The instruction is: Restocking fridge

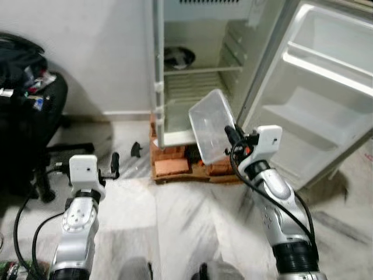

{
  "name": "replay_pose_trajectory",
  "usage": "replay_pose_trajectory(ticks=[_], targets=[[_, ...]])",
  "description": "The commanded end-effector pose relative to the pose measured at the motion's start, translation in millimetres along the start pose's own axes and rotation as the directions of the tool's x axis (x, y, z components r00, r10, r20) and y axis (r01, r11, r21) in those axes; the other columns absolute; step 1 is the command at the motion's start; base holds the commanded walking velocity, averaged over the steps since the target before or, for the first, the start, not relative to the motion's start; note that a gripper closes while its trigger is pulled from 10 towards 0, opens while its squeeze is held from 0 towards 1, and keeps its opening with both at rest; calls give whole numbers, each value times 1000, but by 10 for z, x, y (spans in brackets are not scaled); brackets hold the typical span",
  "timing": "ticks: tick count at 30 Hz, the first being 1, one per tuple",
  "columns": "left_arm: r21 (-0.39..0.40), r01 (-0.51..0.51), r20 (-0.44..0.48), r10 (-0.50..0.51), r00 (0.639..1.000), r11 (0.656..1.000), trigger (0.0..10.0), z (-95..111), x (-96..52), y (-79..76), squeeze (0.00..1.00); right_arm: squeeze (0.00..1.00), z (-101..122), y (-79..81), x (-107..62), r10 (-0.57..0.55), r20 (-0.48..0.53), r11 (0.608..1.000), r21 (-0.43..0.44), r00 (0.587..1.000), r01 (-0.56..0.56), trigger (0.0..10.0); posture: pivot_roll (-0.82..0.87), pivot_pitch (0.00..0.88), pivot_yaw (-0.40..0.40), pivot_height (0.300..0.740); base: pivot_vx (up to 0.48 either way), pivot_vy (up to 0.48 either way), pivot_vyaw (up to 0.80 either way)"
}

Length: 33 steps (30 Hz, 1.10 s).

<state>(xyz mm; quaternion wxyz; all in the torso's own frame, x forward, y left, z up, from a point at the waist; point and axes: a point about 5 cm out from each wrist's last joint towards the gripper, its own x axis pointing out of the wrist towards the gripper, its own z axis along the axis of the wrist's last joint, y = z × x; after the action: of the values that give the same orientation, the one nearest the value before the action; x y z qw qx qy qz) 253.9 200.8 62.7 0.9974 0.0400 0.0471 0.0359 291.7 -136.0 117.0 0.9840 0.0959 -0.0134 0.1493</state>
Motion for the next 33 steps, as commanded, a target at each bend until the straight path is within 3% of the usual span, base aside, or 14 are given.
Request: replay_pose_trajectory(ticks=[1, 25, 33], targets=[[-8, 19, -1, -19, 1000, 1000, 10000, 7, 4, -63, 0, 0, 22, -88, -28, -29, 6, 999, -18, 1000, 29, 10000, 77, 90, -64, 740, 480, 0, 0], [-17, 12, -18, -12, 1000, 1000, 10000, -12, -3, -69, 0, 0, -18, -52, -4, -21, -3, 1000, -16, 1000, 21, 10000, 81, 94, -66, 740, 464, 0, 0], [-16, 13, -21, -13, 1000, 1000, 10000, -12, -1, -68, 0, 0, -20, -41, 7, -16, -5, 1000, -15, 1000, 16, 10000, 81, 94, -67, 740, 338, 337, 0]])
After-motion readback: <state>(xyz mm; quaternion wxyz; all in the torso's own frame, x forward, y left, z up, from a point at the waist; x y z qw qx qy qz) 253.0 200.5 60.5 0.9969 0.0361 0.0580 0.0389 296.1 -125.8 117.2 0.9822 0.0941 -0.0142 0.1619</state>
